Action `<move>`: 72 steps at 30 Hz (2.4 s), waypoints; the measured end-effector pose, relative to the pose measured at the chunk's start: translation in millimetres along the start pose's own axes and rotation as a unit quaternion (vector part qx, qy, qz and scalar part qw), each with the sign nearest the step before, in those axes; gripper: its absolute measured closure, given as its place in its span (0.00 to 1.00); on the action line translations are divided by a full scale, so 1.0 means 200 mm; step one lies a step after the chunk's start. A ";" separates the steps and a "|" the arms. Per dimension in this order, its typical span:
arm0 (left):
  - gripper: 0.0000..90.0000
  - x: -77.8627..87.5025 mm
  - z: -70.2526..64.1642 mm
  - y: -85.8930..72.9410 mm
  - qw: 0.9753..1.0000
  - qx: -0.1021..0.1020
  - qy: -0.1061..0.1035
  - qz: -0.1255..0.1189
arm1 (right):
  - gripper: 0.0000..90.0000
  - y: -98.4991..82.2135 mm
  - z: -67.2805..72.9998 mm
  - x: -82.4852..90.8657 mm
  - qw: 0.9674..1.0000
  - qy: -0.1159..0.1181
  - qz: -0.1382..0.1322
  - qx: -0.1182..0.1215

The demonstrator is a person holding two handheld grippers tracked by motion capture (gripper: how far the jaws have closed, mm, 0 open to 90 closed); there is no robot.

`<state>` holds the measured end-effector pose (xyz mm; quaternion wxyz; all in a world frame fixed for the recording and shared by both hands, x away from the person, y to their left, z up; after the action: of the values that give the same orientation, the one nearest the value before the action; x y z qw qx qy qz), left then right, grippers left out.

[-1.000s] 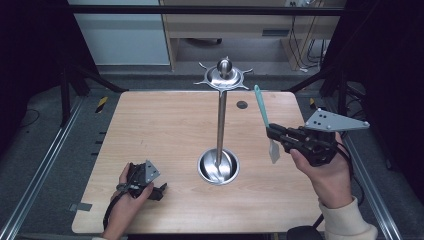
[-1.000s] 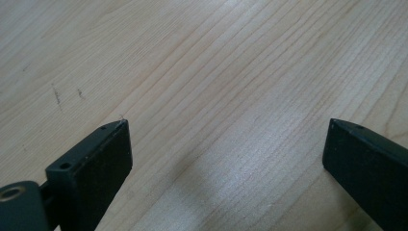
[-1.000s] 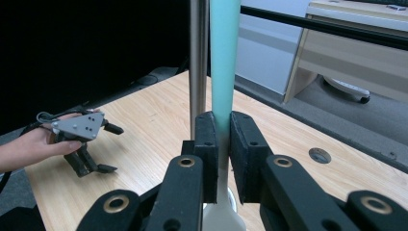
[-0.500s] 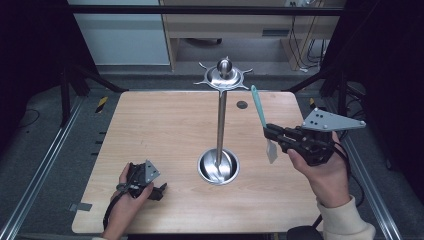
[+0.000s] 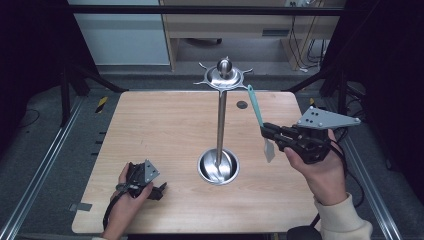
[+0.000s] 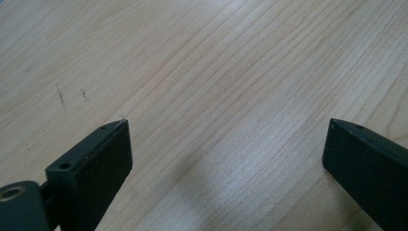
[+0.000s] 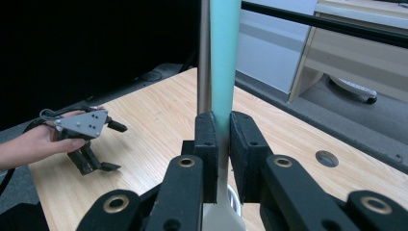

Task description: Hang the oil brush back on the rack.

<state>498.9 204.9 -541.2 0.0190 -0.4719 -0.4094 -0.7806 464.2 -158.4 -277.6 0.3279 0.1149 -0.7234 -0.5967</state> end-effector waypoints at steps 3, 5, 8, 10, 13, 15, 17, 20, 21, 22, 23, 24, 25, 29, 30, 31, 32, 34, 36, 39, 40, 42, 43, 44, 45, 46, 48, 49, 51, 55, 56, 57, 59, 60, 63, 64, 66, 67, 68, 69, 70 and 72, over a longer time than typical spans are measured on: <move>0.03 0.00 0.00 0.00 1.000 0.000 0.000 0.000 | 0.91 0.00 0.00 -0.01 1.000 0.000 0.002 0.001; 0.03 0.00 0.00 0.00 1.000 0.000 0.000 -0.001 | 0.91 0.00 0.01 -0.02 1.000 0.000 0.003 0.001; 0.03 0.00 0.00 0.00 1.000 0.000 0.000 -0.001 | 0.92 0.00 0.01 -0.04 1.000 0.000 0.006 0.000; 0.03 0.00 0.00 0.00 1.000 0.000 0.000 -0.001 | 0.92 0.00 0.01 -0.05 1.000 0.000 0.007 -0.001; 0.03 0.00 0.00 0.00 1.000 -0.001 0.000 -0.001 | 0.92 0.00 0.01 -0.06 1.000 -0.002 0.009 -0.003; 0.03 0.00 0.00 0.00 1.000 0.000 0.000 -0.001 | 0.92 0.00 0.01 -0.07 1.000 -0.003 0.010 -0.003; 0.03 0.00 0.00 0.00 1.000 -0.001 0.000 -0.001 | 0.92 0.00 0.02 -0.08 1.000 -0.003 0.012 -0.003; 0.03 0.00 0.00 0.00 1.000 -0.001 0.000 -0.001 | 0.92 0.00 0.02 -0.08 1.000 -0.005 0.013 -0.003; 0.03 0.00 0.00 0.00 1.000 -0.001 0.000 -0.001 | 0.92 0.00 0.02 -0.08 1.000 -0.005 0.013 -0.003; 0.03 0.00 0.00 0.00 1.000 -0.001 0.000 -0.001 | 0.92 0.00 0.02 -0.08 1.000 -0.005 0.013 -0.003; 0.03 0.00 0.00 0.00 1.000 -0.001 -0.001 -0.001 | 0.92 0.00 0.02 -0.08 1.000 -0.006 0.014 -0.004; 0.03 0.00 0.00 0.00 1.000 -0.002 0.000 0.000 | 0.92 0.00 0.02 -0.08 1.000 -0.006 0.016 -0.003; 0.03 0.00 0.00 0.00 1.000 -0.002 0.000 0.000 | 0.92 0.00 0.02 -0.08 1.000 -0.006 0.017 -0.004; 0.03 0.00 0.00 0.00 1.000 -0.001 -0.001 -0.001 | 0.92 -0.01 0.02 -0.08 1.000 -0.005 0.018 -0.004; 0.03 0.00 0.00 0.00 1.000 -0.001 -0.001 -0.001 | 0.92 -0.01 0.02 -0.08 1.000 -0.005 0.017 -0.004; 0.03 0.00 0.00 0.00 1.000 -0.001 0.000 -0.001 | 0.92 -0.01 0.02 -0.08 1.000 -0.005 0.017 -0.005; 0.03 0.00 0.00 0.00 1.000 -0.001 -0.001 -0.001 | 0.92 -0.01 0.02 -0.09 1.000 -0.005 0.018 -0.004; 0.03 0.00 0.00 0.00 1.000 -0.002 0.000 0.000 | 0.92 -0.01 0.02 -0.09 1.000 -0.004 0.015 -0.007; 0.03 0.00 0.00 0.00 1.000 -0.002 0.000 0.000 | 0.92 -0.01 0.02 -0.10 1.000 -0.005 0.013 -0.008; 0.03 0.00 0.00 0.00 1.000 -0.001 -0.001 -0.001 | 0.92 -0.02 0.02 -0.11 1.000 -0.005 0.009 -0.009; 0.03 0.00 0.00 0.00 1.000 -0.001 -0.001 -0.001 | 0.92 -0.02 0.02 -0.11 1.000 -0.006 0.007 -0.010; 0.03 0.00 0.00 0.00 1.000 -0.001 -0.001 0.000 | 0.92 -0.02 0.02 -0.11 1.000 -0.007 0.004 -0.011; 0.03 0.00 -0.01 0.00 1.000 -0.001 -0.001 0.000 | 0.92 -0.02 0.02 -0.11 1.000 -0.007 0.003 -0.011; 0.03 0.00 -0.01 0.00 1.000 -0.001 -0.001 0.000 | 0.92 -0.02 0.02 -0.12 1.000 -0.009 0.002 -0.010; 0.03 0.00 -0.01 0.00 1.000 -0.001 -0.001 0.000 | 0.92 -0.02 0.02 -0.12 1.000 -0.009 0.001 -0.011; 0.03 0.00 0.00 0.00 1.000 -0.003 0.000 0.000 | 0.92 -0.02 0.02 -0.12 1.000 -0.008 -0.001 -0.011; 0.03 0.00 0.00 0.00 1.000 -0.002 0.000 0.000 | 0.92 -0.02 0.03 -0.12 1.000 -0.006 -0.002 -0.012; 0.03 0.00 0.00 0.00 1.000 -0.002 0.000 0.000 | 0.92 -0.02 0.03 -0.13 1.000 -0.007 -0.003 -0.013; 0.03 0.00 0.00 0.00 1.000 0.000 -0.001 -0.001 | 0.92 -0.02 0.03 -0.13 1.000 -0.006 -0.003 -0.012; 0.03 0.00 0.00 0.00 1.000 0.000 -0.001 -0.001 | 0.92 -0.02 0.03 -0.14 1.000 -0.007 -0.006 -0.011; 0.03 0.00 0.00 0.00 1.000 0.000 -0.002 0.000 | 0.92 -0.02 0.03 -0.15 1.000 -0.008 -0.007 -0.011; 0.03 0.00 0.00 0.00 1.000 0.000 -0.002 0.000 | 0.92 -0.02 0.03 -0.15 1.000 -0.008 -0.008 -0.012; 0.03 0.00 -0.01 0.00 1.000 0.000 -0.002 0.000 | 0.92 -0.02 0.04 -0.16 1.000 -0.005 -0.011 -0.014; 0.03 0.00 0.00 0.00 1.000 -0.002 -0.001 0.001 | 0.92 -0.02 0.04 -0.16 1.000 -0.006 -0.012 -0.014; 0.03 0.00 0.00 0.00 1.000 0.001 -0.001 -0.002 | 0.92 -0.02 0.03 -0.16 1.000 -0.006 -0.012 -0.015; 0.03 0.00 0.00 0.00 1.000 0.001 -0.001 -0.002 | 0.92 -0.02 0.04 -0.17 1.000 -0.006 -0.012 -0.014; 0.03 0.00 0.00 0.00 1.000 0.001 -0.001 -0.001 | 0.92 -0.02 0.04 -0.17 1.000 -0.004 -0.011 -0.014; 0.03 0.00 0.00 0.00 1.000 0.001 -0.001 -0.001 | 0.92 -0.02 0.04 -0.17 1.000 -0.004 -0.011 -0.014; 0.03 0.01 0.00 0.00 1.000 0.001 -0.001 -0.002 | 0.92 -0.02 0.04 -0.17 1.000 -0.003 -0.011 -0.014; 0.03 0.01 0.00 0.00 1.000 -0.001 0.000 -0.002 | 0.91 -0.02 0.04 -0.17 1.000 -0.004 -0.011 -0.015; 0.03 0.01 0.00 0.00 1.000 0.001 0.000 -0.002 | 0.91 -0.02 0.04 -0.18 1.000 -0.004 -0.011 -0.014; 0.03 0.01 0.00 0.00 1.000 0.003 0.000 -0.003 | 0.92 -0.02 0.04 -0.18 1.000 -0.003 -0.011 -0.012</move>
<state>498.1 205.4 -540.6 0.0180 -0.4711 -0.4127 -0.7793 485.7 -132.8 -293.5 0.3206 0.1167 -0.7157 -0.6094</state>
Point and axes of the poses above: each handheld gripper's, and its own axes: x roughly backward along the jaws, y roughly out of its top, z roughly to its left, the point moved 7 cm from there along -x, roughly forward along the jaws, and after that the axes turned 9 degrees about -y, right-handed, at the moved point
